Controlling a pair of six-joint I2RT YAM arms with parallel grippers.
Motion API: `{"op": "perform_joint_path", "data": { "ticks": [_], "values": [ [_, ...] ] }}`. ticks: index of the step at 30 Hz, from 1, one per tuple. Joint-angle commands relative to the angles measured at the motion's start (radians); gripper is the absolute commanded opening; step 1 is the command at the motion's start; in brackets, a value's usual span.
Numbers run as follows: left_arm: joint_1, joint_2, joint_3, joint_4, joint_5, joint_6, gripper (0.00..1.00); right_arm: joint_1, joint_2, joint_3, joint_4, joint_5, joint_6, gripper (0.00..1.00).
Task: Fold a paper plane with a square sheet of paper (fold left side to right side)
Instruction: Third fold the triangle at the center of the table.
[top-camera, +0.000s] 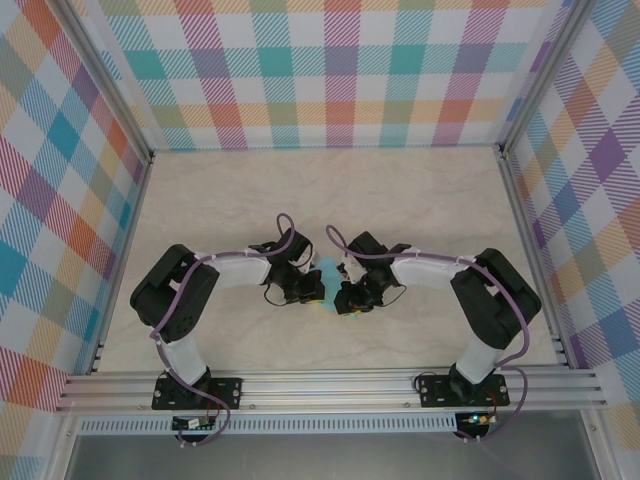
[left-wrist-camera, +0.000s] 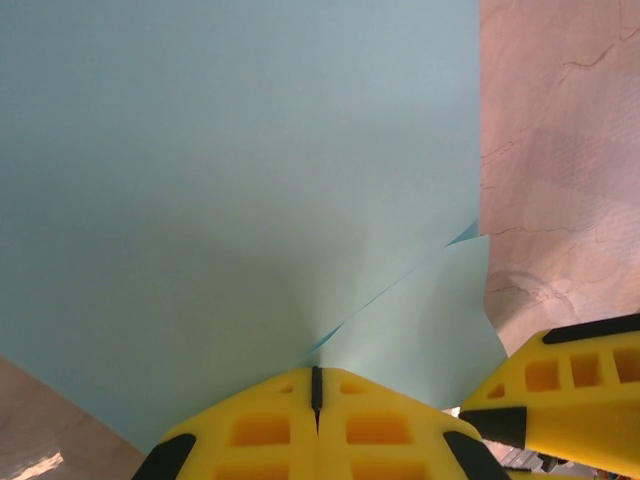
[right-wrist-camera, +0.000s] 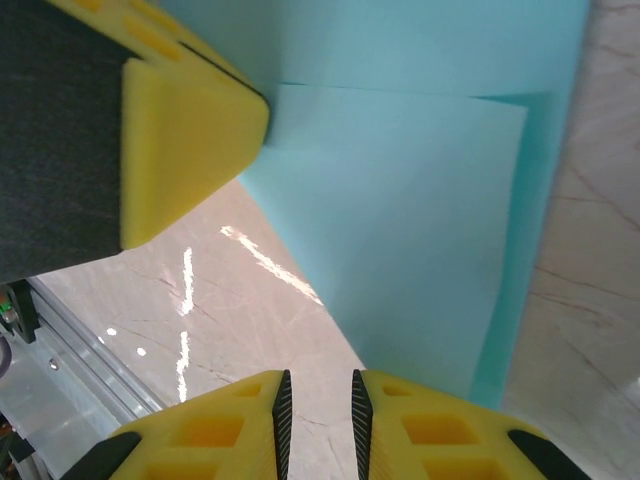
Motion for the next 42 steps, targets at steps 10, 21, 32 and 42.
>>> {"op": "perform_joint_path", "data": {
  "ticks": [10, 21, 32, 42],
  "values": [
    [-0.010, 0.021, -0.023, -0.042, -0.070, 0.011, 0.01, -0.012, 0.014, -0.017, -0.067, 0.055, -0.002, 0.25],
    [-0.009, 0.024, -0.015, -0.044, -0.079, 0.017, 0.01, -0.011, 0.035, -0.011, -0.122, 0.112, -0.013, 0.23],
    [-0.009, 0.021, -0.013, -0.087, -0.093, 0.025, 0.01, -0.012, -0.036, -0.102, -0.185, 0.149, 0.018, 0.14],
    [-0.010, 0.015, -0.008, -0.090, -0.089, 0.030, 0.01, -0.017, -0.206, -0.121, -0.205, 0.157, 0.051, 0.13]
  ]
}}
